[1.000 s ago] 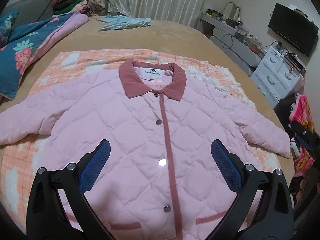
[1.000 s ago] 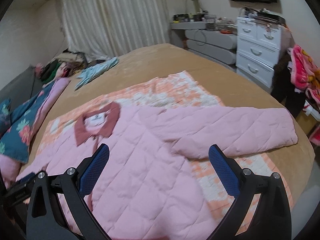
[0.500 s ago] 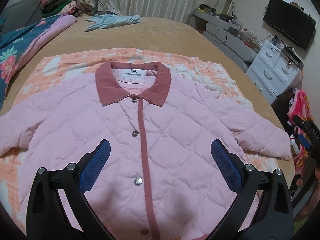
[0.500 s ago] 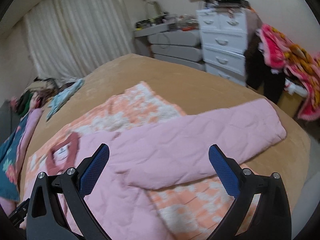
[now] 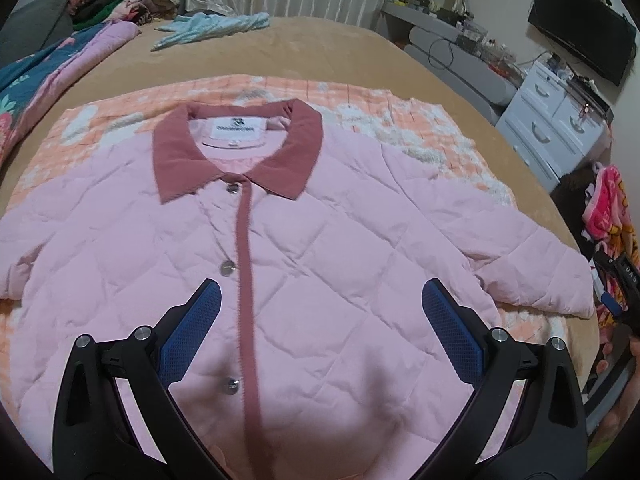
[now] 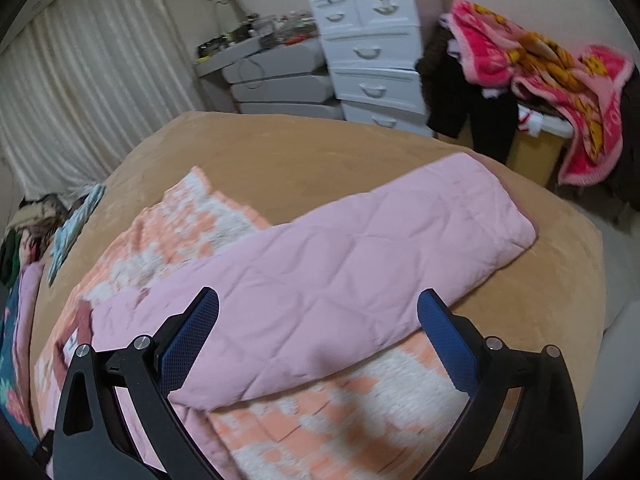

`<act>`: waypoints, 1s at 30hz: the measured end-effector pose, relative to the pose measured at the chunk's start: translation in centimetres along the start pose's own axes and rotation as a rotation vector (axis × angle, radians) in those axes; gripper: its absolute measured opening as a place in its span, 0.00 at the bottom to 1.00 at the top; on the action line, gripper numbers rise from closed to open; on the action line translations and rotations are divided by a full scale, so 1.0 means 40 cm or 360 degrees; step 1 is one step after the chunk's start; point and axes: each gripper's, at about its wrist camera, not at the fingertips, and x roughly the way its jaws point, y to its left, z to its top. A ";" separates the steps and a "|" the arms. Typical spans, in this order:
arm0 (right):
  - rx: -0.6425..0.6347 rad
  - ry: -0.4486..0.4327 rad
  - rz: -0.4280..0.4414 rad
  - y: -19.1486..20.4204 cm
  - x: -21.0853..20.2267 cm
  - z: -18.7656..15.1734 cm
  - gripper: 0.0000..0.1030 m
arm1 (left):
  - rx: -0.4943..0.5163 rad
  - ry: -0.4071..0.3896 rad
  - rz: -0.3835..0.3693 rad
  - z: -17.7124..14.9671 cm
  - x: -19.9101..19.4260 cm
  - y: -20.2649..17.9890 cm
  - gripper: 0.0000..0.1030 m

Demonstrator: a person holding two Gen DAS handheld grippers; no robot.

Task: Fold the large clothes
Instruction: 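Move the right tool toward the cuff of the jacket sleeve, then grasp the ribbed sleeve cuff with the right tool and lift it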

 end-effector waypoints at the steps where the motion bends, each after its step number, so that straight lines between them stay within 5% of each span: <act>1: 0.0022 0.0005 -0.0012 -0.015 0.008 0.004 0.96 | 0.0008 0.0007 0.0002 0.000 0.010 -0.008 0.92; 16: 0.0594 0.0156 -0.0147 -0.251 0.191 -0.002 0.96 | 0.0025 0.0081 -0.0020 0.000 0.120 -0.056 0.92; 26: 0.0709 0.0129 -0.0079 -0.306 0.284 0.029 0.96 | 0.0016 0.0084 0.0007 0.012 0.139 -0.035 0.92; 28: 0.0713 0.0097 -0.0061 -0.314 0.286 0.034 0.89 | 0.0007 0.0082 0.0016 0.016 0.142 -0.028 0.92; 30: 0.0719 0.0057 -0.0029 -0.325 0.280 0.040 0.56 | -0.0011 0.0080 0.0012 0.019 0.142 -0.020 0.92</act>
